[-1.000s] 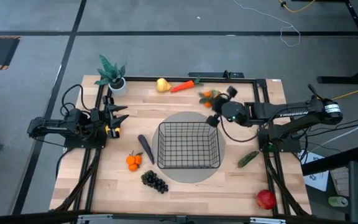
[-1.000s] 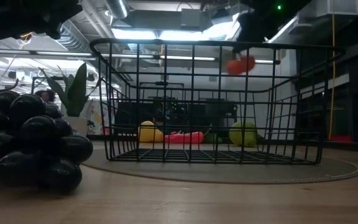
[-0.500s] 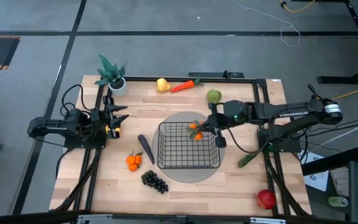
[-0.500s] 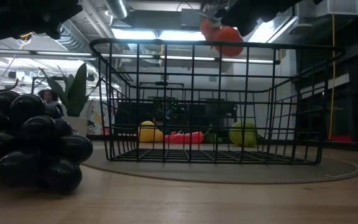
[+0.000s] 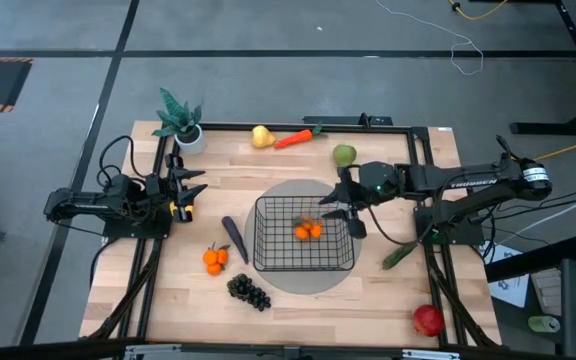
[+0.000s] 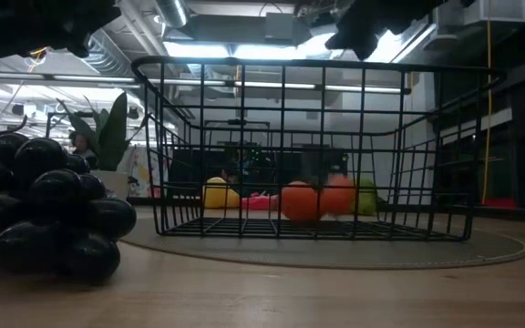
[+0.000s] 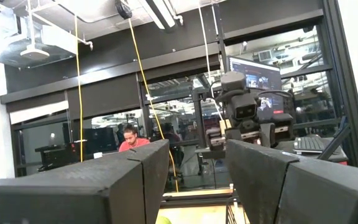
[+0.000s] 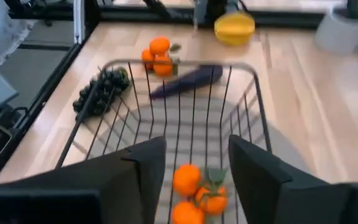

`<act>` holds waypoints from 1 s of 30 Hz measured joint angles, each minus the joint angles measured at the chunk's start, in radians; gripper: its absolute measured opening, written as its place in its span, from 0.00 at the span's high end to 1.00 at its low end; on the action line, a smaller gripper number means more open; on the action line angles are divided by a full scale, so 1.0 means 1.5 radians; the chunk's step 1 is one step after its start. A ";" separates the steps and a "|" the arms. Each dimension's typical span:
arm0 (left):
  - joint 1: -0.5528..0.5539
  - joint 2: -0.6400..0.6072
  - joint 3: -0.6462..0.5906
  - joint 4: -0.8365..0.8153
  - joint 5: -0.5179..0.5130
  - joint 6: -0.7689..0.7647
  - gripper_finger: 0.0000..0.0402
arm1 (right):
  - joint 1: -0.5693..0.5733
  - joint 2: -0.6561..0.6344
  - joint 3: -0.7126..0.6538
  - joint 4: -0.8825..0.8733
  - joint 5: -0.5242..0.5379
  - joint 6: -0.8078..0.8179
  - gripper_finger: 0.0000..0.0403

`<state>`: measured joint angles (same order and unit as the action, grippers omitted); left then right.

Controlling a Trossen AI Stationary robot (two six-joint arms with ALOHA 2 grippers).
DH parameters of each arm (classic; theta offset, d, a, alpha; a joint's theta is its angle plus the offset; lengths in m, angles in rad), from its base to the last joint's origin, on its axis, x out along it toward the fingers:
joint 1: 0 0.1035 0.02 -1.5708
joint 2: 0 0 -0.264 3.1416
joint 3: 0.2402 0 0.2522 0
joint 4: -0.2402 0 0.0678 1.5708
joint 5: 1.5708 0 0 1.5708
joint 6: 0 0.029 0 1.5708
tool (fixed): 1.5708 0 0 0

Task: Build produce basket
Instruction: Put the green bell pepper into the black wire basket

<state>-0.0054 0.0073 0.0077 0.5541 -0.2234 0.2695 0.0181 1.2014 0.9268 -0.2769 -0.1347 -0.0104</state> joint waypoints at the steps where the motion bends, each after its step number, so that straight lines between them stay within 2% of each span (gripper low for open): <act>1: 0.000 0.000 0.000 0.000 0.000 0.000 0.62 | 0.000 -0.006 0.000 -0.018 0.000 0.008 0.58; 7: 0.000 0.000 0.000 0.000 0.000 -0.004 0.62 | 0.000 -0.057 0.033 -0.198 0.000 0.095 0.59; 14: 0.000 0.000 0.000 -0.001 -0.002 0.002 0.62 | 0.028 -0.147 0.056 -0.287 0.000 0.099 0.60; 18: 0.000 0.000 0.000 0.000 -0.002 -0.018 0.62 | 0.075 -0.208 0.037 -0.318 0.001 0.144 0.60; 21: 0.000 0.000 0.000 0.000 -0.002 -0.142 0.62 | 0.120 -0.250 0.011 -0.317 0.002 0.202 0.60; 23: 0.000 0.000 0.000 0.000 -0.008 -0.182 0.62 | 0.153 -0.275 -0.008 -0.318 0.010 0.245 0.60; 30: 0.000 0.000 0.000 0.000 -0.007 -0.189 0.62 | 0.275 -0.341 -0.110 -0.319 0.089 0.460 0.60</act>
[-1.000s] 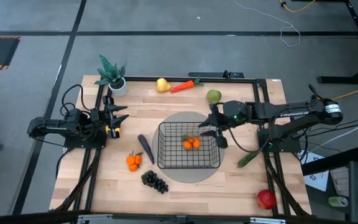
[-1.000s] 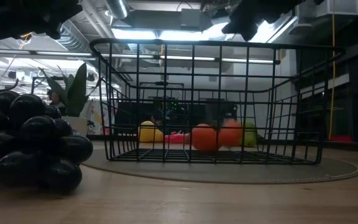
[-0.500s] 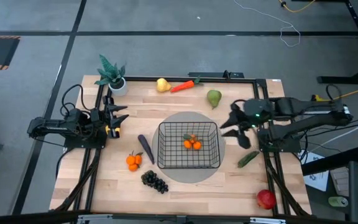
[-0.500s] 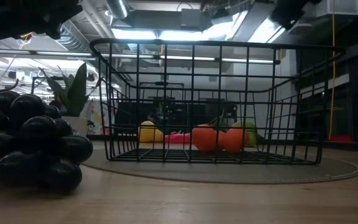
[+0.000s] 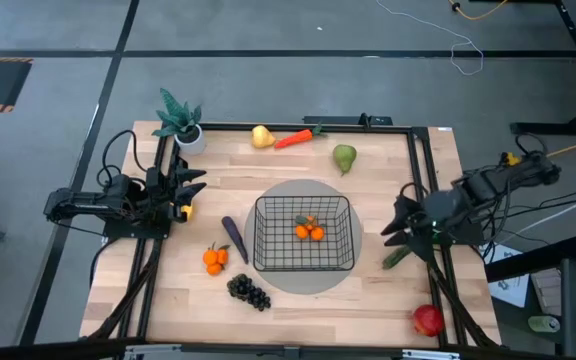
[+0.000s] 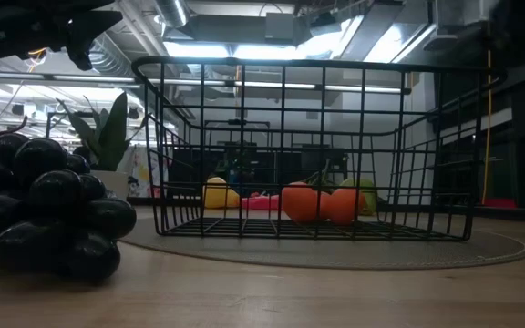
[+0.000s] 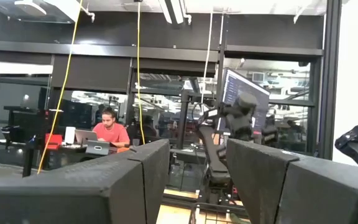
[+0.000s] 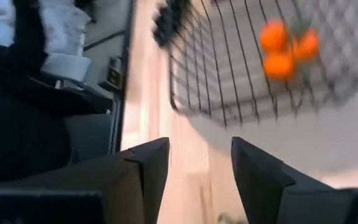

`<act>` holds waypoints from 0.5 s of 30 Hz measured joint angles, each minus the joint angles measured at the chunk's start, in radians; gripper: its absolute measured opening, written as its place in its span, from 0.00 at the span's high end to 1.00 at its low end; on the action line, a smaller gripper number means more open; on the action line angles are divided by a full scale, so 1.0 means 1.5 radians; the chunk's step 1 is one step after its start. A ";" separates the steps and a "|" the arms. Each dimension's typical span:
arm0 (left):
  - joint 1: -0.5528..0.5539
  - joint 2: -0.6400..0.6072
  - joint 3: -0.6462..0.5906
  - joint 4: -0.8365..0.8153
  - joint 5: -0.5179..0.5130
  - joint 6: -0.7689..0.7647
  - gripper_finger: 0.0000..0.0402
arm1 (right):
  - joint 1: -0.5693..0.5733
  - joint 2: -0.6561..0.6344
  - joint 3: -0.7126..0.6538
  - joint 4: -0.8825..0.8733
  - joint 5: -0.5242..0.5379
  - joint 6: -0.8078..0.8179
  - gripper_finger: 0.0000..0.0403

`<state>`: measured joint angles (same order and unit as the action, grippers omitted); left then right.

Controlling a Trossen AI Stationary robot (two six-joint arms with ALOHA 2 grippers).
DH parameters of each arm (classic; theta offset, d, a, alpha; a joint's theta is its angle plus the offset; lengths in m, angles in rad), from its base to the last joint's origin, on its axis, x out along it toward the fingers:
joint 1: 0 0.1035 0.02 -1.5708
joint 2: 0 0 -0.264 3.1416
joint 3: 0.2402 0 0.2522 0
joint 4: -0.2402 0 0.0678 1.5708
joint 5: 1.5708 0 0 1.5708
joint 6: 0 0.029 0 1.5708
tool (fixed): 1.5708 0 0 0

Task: Build produce basket
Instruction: Put the green bell pepper into the black wire basket

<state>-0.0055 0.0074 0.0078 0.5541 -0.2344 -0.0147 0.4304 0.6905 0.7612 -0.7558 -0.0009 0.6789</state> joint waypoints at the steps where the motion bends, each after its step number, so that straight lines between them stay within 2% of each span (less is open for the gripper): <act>1: 0.000 0.000 0.000 0.000 0.000 0.000 0.62 | 0.011 -0.002 -0.018 -0.003 0.008 0.042 0.60; 5: 0.000 0.000 0.000 0.001 0.000 0.028 0.62 | 0.036 -0.003 -0.087 -0.049 0.000 0.185 0.60; 10: 0.000 0.000 0.000 0.078 0.019 0.005 0.62 | 0.040 -0.002 -0.153 -0.006 -0.139 0.360 0.60; 13: 0.000 0.000 0.000 0.141 0.024 -0.018 0.62 | 0.040 -0.002 -0.161 0.054 -0.145 0.380 0.60; 15: 0.000 -0.001 0.000 0.152 0.024 0.003 0.62 | 0.041 -0.002 -0.162 0.073 -0.112 0.367 0.60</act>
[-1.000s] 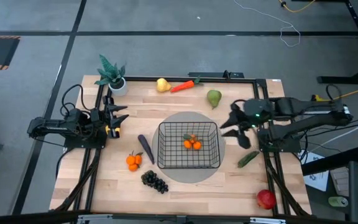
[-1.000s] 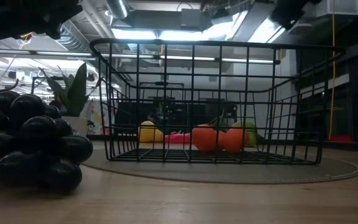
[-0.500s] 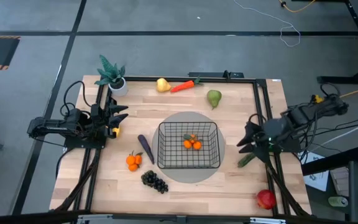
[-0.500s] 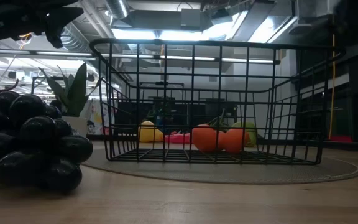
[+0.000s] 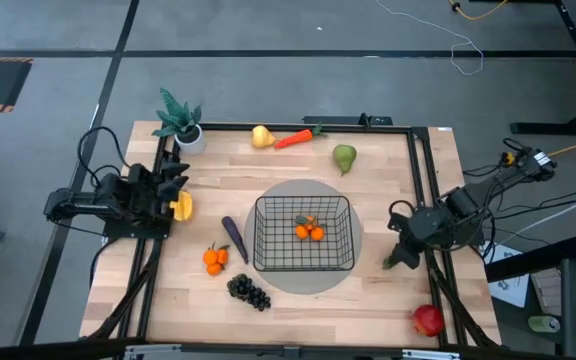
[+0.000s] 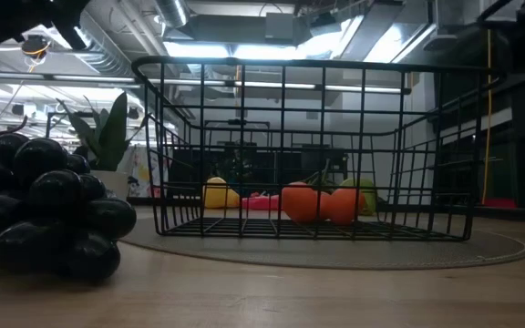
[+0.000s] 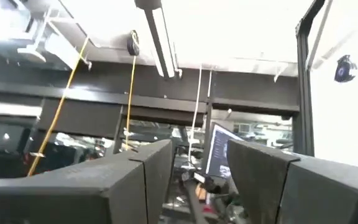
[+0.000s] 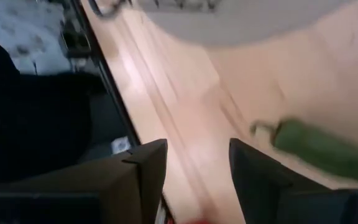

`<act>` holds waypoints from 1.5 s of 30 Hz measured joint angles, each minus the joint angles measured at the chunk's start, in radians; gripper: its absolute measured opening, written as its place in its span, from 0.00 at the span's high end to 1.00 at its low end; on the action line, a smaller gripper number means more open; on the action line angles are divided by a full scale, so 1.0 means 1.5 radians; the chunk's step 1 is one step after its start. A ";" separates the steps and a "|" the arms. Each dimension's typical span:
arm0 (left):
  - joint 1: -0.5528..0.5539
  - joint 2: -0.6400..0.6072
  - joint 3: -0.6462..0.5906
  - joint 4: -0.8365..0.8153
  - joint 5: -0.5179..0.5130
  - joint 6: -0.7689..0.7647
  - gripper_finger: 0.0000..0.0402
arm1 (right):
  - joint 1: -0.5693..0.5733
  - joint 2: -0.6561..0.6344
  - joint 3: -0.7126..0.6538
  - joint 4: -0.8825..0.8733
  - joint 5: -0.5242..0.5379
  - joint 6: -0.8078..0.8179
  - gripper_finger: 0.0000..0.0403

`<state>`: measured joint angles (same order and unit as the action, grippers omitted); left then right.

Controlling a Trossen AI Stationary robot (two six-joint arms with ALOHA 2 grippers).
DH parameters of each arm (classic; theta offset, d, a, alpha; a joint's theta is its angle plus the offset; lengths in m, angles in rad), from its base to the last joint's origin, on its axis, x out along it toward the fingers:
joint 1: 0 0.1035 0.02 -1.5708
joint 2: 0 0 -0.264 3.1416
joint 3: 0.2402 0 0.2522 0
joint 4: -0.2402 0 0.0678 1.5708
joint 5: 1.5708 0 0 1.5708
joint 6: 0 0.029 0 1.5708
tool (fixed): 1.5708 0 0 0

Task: Build produce basket
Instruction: Put the green bell pepper into the black wire basket

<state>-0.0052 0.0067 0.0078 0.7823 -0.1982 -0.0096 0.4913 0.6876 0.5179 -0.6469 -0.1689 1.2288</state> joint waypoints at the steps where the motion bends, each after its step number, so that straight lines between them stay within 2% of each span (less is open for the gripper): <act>1: 0.000 0.000 0.000 -0.003 0.000 0.023 0.62 | 0.003 0.003 0.000 0.010 0.020 0.001 0.60; 5: 0.000 0.013 0.000 -0.023 0.001 0.055 0.62 | 0.032 0.031 0.000 0.063 0.071 -0.012 0.60; 11: 0.000 0.043 0.000 -0.047 0.004 -0.008 0.62 | 0.053 0.060 0.004 0.186 -0.002 -0.084 0.60; 16: 0.000 0.072 0.000 -0.059 -0.002 -0.026 0.62 | 0.079 0.066 0.008 0.270 -0.006 -0.194 0.60; 18: 0.000 0.079 0.000 -0.057 -0.003 -0.041 0.62 | 0.092 0.069 0.008 0.249 -0.005 -0.219 0.60; 24: 0.000 0.080 0.000 -0.055 -0.001 -0.052 0.62 | 0.112 0.112 0.008 0.139 0.059 -0.231 0.60; 28: 0.000 0.080 0.000 -0.048 -0.019 -0.042 0.62 | 0.112 0.149 0.021 0.078 0.027 -0.230 0.60; 32: 0.000 0.080 0.000 -0.048 -0.037 -0.040 0.62 | 0.105 0.189 0.107 -0.080 0.002 -0.248 0.60; 34: 0.000 0.080 0.000 -0.048 -0.037 -0.040 0.62 | 0.103 0.213 0.164 -0.177 0.027 -0.278 0.60; 36: 0.000 0.080 0.000 -0.048 -0.040 -0.039 0.62 | 0.103 0.241 0.216 -0.251 0.089 -0.320 0.60; 39: 0.000 0.080 0.000 -0.049 -0.044 -0.039 0.62 | 0.103 0.286 0.260 -0.278 0.175 -0.387 0.60; 42: 0.000 0.080 0.000 -0.050 -0.047 -0.039 0.62 | 0.103 0.334 0.263 -0.284 0.186 -0.436 0.60; 45: 0.000 0.080 0.000 -0.050 -0.047 -0.039 0.62 | 0.103 0.387 0.256 -0.303 0.166 -0.438 0.60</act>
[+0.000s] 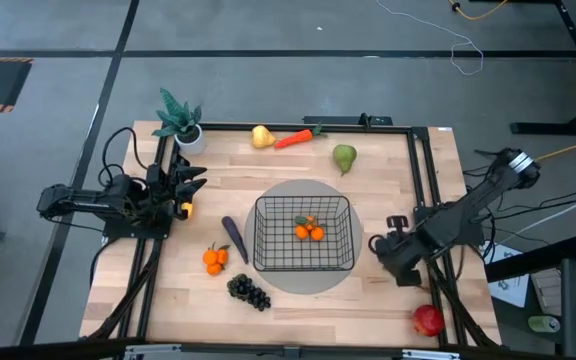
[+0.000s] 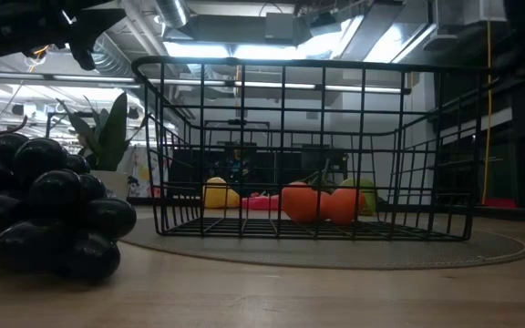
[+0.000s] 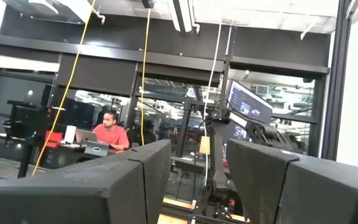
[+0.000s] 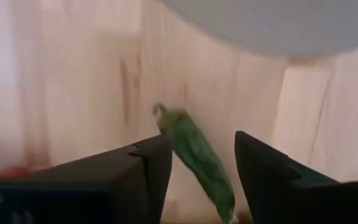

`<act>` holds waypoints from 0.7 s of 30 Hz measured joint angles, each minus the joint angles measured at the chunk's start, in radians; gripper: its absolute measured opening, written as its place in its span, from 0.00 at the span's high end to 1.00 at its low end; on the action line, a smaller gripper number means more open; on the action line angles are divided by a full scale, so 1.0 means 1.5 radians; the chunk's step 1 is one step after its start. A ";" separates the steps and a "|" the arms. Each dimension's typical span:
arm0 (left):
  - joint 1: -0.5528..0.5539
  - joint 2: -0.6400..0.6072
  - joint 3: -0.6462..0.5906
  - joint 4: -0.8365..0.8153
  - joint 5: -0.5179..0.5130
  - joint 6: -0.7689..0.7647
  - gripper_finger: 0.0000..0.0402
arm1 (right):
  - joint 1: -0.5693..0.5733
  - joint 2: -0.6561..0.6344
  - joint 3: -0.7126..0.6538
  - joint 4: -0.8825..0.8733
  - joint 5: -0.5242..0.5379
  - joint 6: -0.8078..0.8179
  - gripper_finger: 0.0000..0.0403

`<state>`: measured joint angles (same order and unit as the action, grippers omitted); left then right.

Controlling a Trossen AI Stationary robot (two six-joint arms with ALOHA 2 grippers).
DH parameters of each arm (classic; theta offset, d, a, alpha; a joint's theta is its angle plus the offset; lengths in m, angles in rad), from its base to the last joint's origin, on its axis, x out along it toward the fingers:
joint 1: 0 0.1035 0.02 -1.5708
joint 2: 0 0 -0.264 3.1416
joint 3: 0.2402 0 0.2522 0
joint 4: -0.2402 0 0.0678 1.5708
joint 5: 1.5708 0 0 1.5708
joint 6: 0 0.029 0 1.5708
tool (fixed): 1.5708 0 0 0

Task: Build produce basket
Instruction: Put the green bell pepper into the black wire basket

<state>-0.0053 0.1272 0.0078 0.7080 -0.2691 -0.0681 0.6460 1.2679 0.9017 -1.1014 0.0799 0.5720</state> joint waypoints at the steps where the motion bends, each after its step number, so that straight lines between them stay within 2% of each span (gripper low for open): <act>1: 0.000 0.000 0.000 0.000 0.000 0.000 0.62 | 0.000 0.017 -0.004 -0.003 -0.008 0.002 0.60; 9: 0.000 0.000 0.000 0.000 0.000 0.000 0.62 | 0.000 0.121 -0.024 0.004 -0.079 -0.003 0.60; 21: 0.000 0.000 0.000 0.000 0.000 0.000 0.62 | 0.001 0.225 -0.056 0.057 -0.085 0.029 0.60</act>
<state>-0.0052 0.1272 0.0078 0.7078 -0.2693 -0.0681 0.6472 1.6054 0.8182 -1.0157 -0.0470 0.6158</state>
